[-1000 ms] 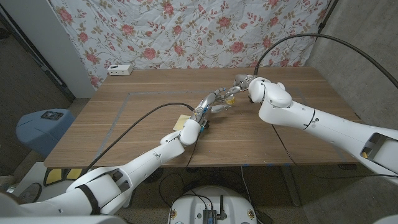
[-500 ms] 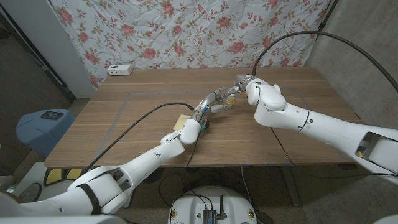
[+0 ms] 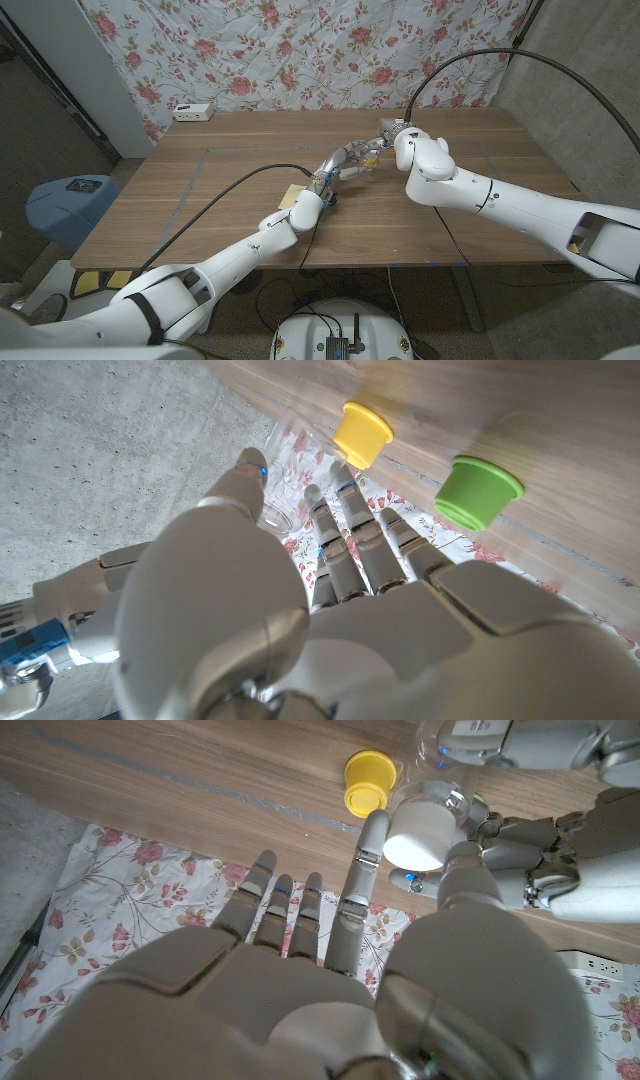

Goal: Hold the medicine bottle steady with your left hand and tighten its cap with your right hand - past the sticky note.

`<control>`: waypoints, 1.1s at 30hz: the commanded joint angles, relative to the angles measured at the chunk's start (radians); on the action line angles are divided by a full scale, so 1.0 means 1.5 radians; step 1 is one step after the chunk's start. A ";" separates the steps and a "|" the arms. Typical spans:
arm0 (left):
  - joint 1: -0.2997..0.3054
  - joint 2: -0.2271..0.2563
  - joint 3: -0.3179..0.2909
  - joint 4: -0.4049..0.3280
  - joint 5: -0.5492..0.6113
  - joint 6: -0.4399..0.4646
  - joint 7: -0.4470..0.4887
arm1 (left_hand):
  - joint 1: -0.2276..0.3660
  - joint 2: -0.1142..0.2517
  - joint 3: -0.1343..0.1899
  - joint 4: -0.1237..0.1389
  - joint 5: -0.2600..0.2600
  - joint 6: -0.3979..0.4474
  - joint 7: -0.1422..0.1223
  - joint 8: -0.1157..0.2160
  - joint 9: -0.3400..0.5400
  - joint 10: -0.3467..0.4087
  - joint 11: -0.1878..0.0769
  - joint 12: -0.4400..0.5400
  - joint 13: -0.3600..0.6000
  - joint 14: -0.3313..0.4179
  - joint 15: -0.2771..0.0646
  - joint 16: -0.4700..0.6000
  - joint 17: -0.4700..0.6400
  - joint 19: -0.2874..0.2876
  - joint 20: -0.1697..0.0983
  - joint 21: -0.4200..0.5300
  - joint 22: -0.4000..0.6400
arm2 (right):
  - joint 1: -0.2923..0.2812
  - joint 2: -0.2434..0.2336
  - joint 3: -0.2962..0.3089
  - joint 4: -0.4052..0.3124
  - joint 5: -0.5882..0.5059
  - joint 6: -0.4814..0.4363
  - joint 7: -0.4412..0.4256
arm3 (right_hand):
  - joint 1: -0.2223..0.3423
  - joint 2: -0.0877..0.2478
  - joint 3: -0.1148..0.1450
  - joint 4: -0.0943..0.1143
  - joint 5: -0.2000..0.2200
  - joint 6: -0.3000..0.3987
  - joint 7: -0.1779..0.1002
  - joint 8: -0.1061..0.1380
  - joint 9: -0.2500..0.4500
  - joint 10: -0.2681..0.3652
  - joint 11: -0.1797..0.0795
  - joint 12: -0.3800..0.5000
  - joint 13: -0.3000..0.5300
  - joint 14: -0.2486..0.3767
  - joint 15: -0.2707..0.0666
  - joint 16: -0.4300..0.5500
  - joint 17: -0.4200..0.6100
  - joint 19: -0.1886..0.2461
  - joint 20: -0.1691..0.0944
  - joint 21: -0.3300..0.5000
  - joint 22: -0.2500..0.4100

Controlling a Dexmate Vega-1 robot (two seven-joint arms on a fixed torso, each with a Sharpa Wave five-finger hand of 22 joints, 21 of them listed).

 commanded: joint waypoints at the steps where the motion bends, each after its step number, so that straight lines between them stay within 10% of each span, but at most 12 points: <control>1: -0.007 -0.004 0.002 0.013 -0.002 -0.006 0.001 | 0.001 0.010 0.004 0.000 0.002 0.003 -0.002 0.000 0.001 0.026 -0.028 0.002 0.002 0.006 -0.056 0.002 0.000 0.003 -0.092 0.000 0.001 | 0.001 0.003 0.005 0.006 0.012 0.005 -0.008 | -0.005 0.001 -0.002 0.001 0.001 0.011 -0.024 -0.004 0.000 0.005 0.000 -0.002 0.003 0.005 0.001 0.001 0.003 0.001 0.002 -0.001 0.001; 33: 0.001 0.001 0.001 0.002 0.000 -0.007 0.006 | 0.000 0.011 0.006 -0.001 0.002 0.004 -0.001 -0.001 0.002 0.025 -0.024 0.002 0.002 0.005 -0.057 0.001 0.000 0.002 -0.091 0.000 0.001 | 0.011 -0.023 0.009 -0.020 0.045 0.016 0.022 | -0.096 -0.026 -0.046 0.022 0.003 -0.182 0.014 -0.078 0.005 -0.054 0.019 -0.032 0.005 -0.029 0.032 -0.024 0.003 -0.042 0.020 -0.010 0.001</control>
